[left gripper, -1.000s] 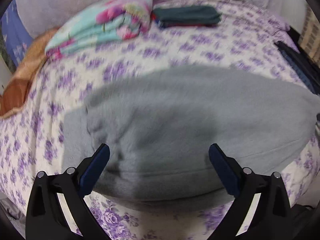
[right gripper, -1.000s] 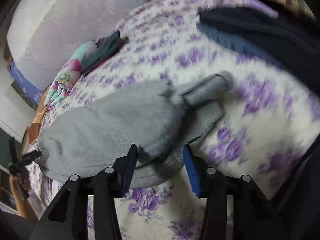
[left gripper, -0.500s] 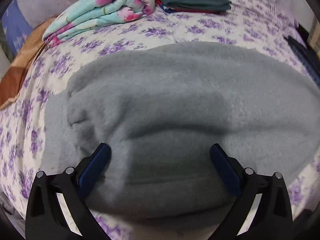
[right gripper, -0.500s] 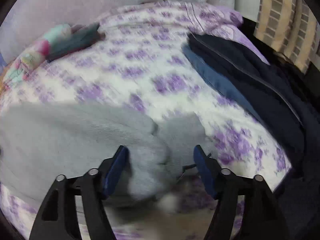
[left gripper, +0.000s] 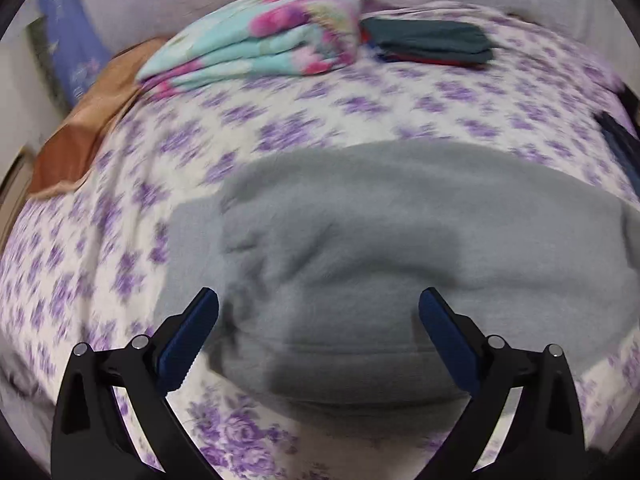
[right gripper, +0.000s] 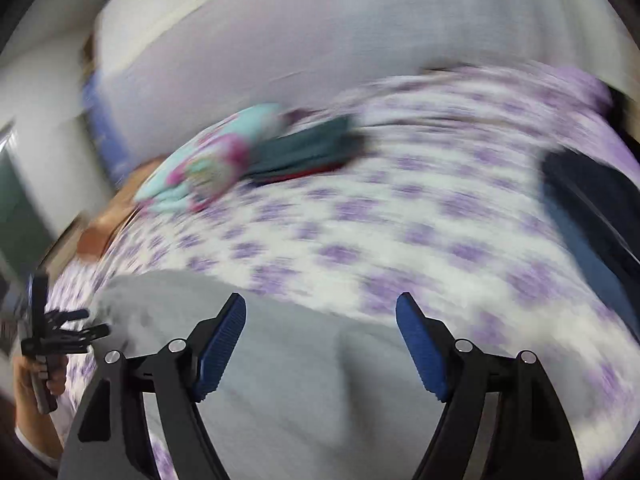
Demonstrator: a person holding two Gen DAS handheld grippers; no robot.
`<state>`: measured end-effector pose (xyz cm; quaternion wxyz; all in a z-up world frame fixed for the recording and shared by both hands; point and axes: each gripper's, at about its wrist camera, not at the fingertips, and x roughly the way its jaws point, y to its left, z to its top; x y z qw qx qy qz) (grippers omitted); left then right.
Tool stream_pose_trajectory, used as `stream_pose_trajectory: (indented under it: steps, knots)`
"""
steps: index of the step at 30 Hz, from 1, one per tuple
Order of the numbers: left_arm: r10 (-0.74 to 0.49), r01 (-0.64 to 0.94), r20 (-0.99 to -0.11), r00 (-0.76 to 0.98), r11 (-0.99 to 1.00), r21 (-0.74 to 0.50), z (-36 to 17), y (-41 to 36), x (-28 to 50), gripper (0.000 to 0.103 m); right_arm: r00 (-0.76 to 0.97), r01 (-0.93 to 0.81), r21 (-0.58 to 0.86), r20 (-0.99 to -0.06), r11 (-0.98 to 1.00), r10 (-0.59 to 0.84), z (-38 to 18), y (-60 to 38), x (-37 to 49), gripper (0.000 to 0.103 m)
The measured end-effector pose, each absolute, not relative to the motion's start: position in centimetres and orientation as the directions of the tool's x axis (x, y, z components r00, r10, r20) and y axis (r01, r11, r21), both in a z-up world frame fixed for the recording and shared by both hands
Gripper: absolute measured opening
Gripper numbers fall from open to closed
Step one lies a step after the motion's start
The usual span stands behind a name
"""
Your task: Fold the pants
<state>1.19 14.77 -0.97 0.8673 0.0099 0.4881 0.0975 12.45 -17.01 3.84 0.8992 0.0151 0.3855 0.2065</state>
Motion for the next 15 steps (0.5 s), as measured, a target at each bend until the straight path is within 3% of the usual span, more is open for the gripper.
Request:
stream_pose_trajectory:
  steps: [5,7,9,10,13,15]
  knots:
    - [0.284,-0.177,-0.823,0.492,0.958,0.226,-3.1,14.8,0.2,0.099,0.467,-0.494,0.194,-0.763,0.847,0.447,0.4,-5.2,20.0,0.056]
    - [0.269,-0.177,-0.824,0.499,0.962,0.207,-2.6,15.1,-0.5,0.098,0.382,-0.492,0.239,-0.805,0.837,0.454,-1.8,-2.0,22.4,0.048]
    - [0.253,-0.211,-0.822,0.51,0.963,0.165,-1.4,16.0,-0.7,0.098,0.258,-0.475,0.291,-0.856,0.831,0.447,-4.5,0.2,23.3,0.031]
    - [0.248,-0.219,-0.814,0.524,0.964,0.153,-0.8,16.1,-0.8,0.098,0.213,-0.479,0.298,-0.873,0.826,0.438,-5.4,0.8,22.9,0.027]
    - [0.225,-0.209,-0.758,0.613,0.971,0.119,1.7,15.5,0.5,0.098,0.21,-0.582,0.252,-0.872,0.773,0.442,-5.6,1.8,19.8,0.026]
    - [0.236,-0.208,-0.741,0.629,0.969,0.132,2.3,14.7,2.5,0.098,0.186,-0.612,0.307,-0.84,0.729,0.509,-4.8,1.0,18.6,0.026]
